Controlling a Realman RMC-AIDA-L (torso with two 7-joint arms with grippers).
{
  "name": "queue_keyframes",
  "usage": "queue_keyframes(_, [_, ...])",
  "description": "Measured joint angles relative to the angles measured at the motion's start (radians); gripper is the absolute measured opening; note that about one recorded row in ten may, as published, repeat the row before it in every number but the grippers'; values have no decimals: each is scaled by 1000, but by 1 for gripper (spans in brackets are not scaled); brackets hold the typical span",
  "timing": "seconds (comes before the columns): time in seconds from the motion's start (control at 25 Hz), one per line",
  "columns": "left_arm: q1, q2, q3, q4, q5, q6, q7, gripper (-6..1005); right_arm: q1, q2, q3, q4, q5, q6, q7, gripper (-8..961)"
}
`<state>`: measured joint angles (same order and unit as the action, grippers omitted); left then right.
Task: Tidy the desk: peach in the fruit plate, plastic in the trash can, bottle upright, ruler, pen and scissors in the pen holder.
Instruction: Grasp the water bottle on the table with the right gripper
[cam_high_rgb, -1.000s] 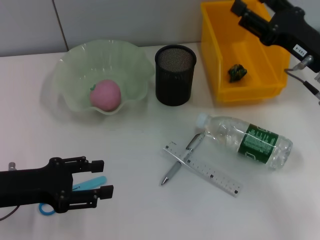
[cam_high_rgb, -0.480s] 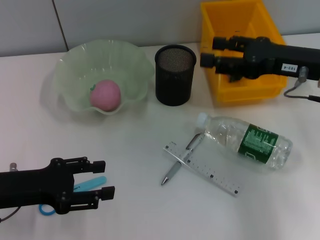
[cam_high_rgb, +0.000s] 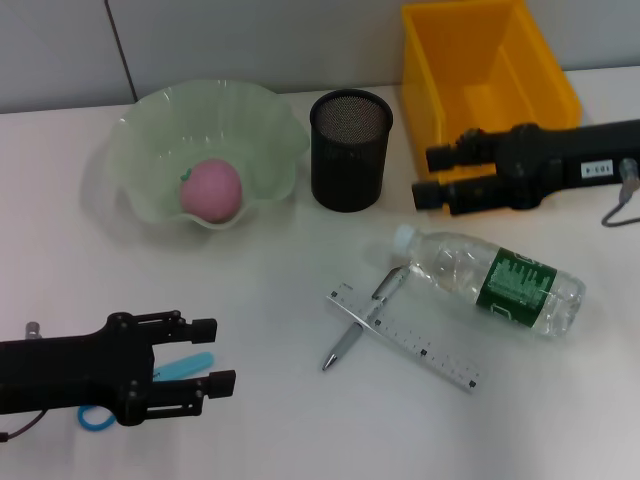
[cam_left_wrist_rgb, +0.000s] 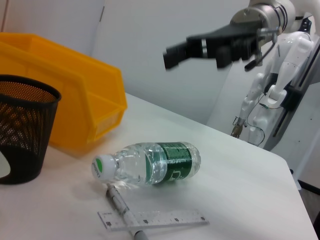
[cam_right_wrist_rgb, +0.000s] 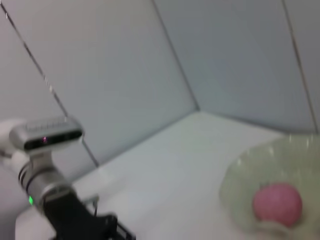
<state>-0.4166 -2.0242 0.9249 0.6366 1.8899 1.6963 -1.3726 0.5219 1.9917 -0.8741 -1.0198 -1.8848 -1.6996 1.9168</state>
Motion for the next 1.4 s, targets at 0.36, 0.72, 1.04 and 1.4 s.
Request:
queue_keyframes(0.36, [-5, -11, 2, 0, 0, 2, 15, 720, 116, -15, 1, -134, -370, -139, 224, 781])
queue_keyframes(0.72, [-6, -22, 2, 0, 4, 2, 20, 719, 254, -16, -38, -160, -633, -212, 348, 782])
queue_keyframes(1.04, [-2, -27, 1, 0, 4, -1, 20, 719, 330, -10, -124, -153, -794, -214, 396, 781])
queue_keyframes(1.4, [-9, -31, 0, 0, 1, -2, 19, 719, 343, 25, -242, -142, -901, -131, 402, 778])
